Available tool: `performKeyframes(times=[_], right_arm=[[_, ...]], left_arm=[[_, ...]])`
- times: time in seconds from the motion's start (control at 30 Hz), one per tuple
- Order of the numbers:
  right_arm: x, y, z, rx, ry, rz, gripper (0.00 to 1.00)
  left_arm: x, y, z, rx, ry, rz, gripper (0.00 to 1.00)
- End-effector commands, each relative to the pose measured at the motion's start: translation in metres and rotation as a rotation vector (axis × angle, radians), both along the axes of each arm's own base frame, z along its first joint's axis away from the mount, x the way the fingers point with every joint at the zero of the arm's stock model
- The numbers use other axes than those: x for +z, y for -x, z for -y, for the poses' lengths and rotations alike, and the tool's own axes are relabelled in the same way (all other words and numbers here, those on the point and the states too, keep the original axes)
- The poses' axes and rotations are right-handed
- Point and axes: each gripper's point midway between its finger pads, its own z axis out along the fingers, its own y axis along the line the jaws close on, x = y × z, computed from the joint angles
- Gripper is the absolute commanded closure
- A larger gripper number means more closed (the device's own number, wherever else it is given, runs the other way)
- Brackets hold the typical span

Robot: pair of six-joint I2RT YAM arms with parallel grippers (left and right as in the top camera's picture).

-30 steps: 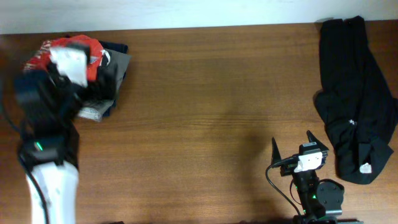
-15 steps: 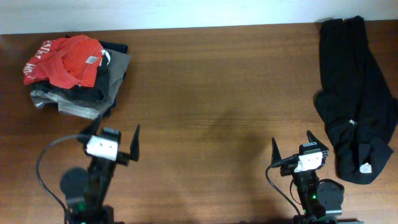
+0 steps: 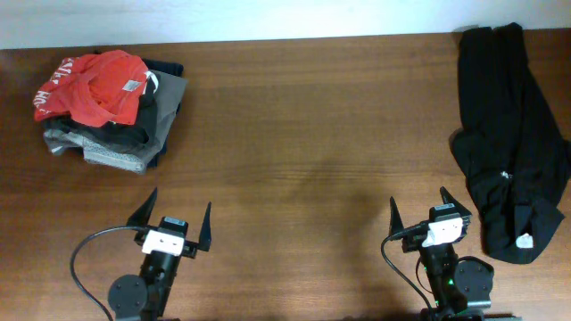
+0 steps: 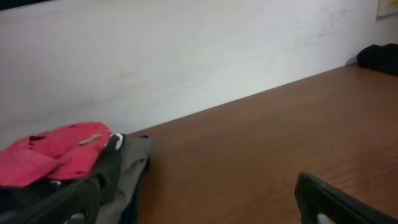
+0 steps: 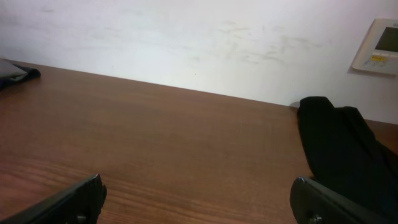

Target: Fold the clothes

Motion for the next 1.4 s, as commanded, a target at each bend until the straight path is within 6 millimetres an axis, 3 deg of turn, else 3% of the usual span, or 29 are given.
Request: performKeyframes(times=[0.0, 0.2, 0.47, 1.37], right_arm=[[-0.002, 0.000, -0.001, 0.001, -0.011, -0.003, 0.01], [-0.002, 0.000, -0.001, 0.001, -0.011, -0.003, 0.01], [-0.002, 0.000, -0.001, 0.001, -0.011, -0.003, 0.01], [-0.002, 0.000, -0.001, 0.001, -0.011, -0.003, 0.01]], left_arm=[[-0.007, 0.002, -0.001, 0.011, 0.014, -0.016, 0.01], [-0.026, 0.007, -0.008, 0.053, 0.038, -0.091, 0.01], [-0.025, 0.005, -0.017, 0.109, 0.060, -0.090, 0.01], [-0.024, 0.005, -0.017, 0.109, 0.060, -0.086, 0.01]])
